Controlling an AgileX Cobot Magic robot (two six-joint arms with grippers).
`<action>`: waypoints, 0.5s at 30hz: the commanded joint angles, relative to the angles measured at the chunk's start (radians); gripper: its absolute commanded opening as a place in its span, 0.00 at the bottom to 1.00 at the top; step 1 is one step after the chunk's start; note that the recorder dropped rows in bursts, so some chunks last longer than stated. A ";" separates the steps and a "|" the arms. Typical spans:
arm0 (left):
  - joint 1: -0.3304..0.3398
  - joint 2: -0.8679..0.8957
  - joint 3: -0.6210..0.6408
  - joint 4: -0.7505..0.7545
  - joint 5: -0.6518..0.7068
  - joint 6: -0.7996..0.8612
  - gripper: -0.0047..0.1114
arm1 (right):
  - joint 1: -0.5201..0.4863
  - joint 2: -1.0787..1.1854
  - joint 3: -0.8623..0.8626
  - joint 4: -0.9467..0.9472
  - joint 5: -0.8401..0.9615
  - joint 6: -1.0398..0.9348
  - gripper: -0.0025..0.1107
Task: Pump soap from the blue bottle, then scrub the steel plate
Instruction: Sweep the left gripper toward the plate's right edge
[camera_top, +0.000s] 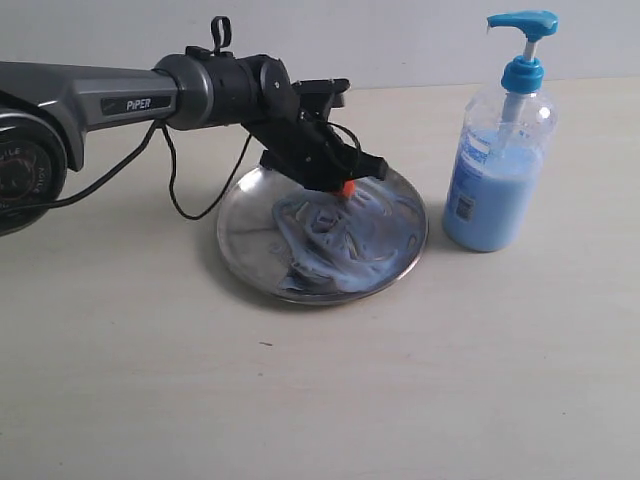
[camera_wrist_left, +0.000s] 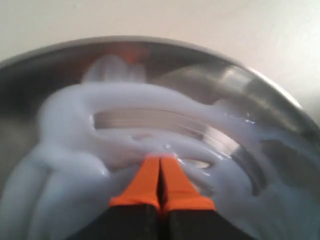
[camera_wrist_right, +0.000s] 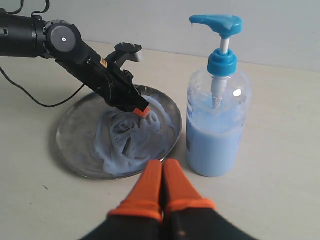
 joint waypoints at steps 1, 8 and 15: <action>-0.043 0.009 0.004 -0.052 0.034 0.027 0.04 | -0.003 -0.004 0.002 0.000 -0.006 -0.003 0.02; -0.110 0.009 0.004 -0.050 0.158 0.061 0.04 | -0.003 -0.004 0.002 0.000 -0.006 -0.003 0.02; -0.124 0.009 0.004 -0.054 0.324 0.076 0.04 | -0.003 -0.004 0.002 0.000 -0.006 -0.003 0.02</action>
